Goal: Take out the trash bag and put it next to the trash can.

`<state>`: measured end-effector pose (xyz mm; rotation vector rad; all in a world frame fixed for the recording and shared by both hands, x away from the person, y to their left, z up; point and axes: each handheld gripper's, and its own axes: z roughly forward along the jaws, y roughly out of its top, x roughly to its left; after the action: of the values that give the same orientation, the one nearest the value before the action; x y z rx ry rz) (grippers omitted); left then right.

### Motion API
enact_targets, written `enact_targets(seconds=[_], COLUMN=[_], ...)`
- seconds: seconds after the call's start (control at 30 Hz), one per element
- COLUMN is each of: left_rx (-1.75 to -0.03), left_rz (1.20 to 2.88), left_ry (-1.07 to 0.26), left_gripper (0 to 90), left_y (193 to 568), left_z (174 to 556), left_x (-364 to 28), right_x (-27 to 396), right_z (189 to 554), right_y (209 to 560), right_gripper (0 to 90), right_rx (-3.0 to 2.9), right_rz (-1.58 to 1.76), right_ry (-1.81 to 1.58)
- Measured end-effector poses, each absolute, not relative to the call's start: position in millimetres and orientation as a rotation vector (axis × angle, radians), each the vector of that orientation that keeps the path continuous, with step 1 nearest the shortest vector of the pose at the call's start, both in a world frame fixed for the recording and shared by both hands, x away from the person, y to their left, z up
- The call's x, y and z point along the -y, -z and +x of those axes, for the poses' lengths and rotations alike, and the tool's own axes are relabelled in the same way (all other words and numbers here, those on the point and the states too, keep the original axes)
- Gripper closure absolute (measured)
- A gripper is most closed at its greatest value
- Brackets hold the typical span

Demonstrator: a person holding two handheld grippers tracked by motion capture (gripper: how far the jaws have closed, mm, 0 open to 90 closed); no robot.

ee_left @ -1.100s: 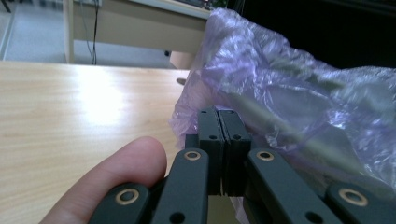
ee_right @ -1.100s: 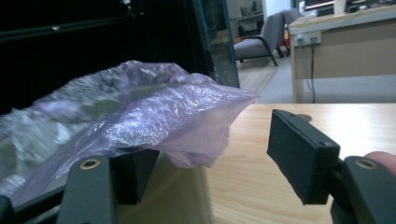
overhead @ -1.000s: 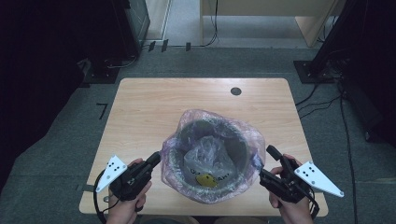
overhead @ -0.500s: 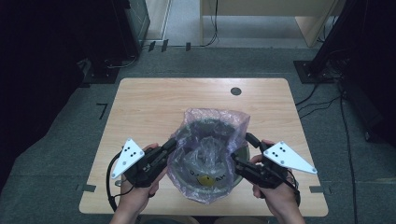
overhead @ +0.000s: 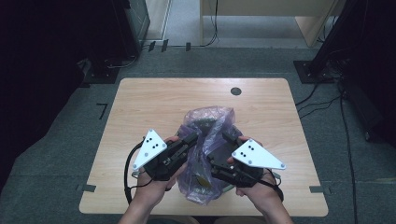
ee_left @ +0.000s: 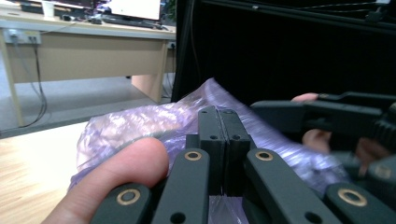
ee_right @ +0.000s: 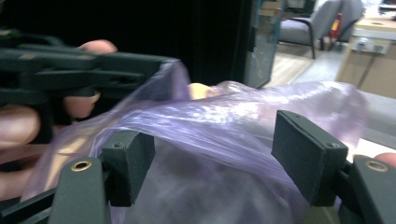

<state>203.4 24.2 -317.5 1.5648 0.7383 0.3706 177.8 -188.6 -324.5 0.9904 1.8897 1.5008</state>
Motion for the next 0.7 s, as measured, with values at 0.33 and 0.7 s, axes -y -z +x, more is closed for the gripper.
enact_targets(seconds=[0.33,0.7], left_rx=[-0.684,-0.620], left_rz=[1.561,1.526], left_ry=[-0.319,-0.283], left_gripper=[89.7,89.7], left_y=[310.3,305.0], left_z=[194.5,179.4], left_x=[-19.8,-26.0], right_x=[173.9,164.6], right_z=[184.8,176.9], right_y=[323.7,320.6], right_gripper=[29.6,82.0], right_rx=[-1.919,-1.824], right_rz=[0.913,0.783], right_ry=[-1.455,-1.447])
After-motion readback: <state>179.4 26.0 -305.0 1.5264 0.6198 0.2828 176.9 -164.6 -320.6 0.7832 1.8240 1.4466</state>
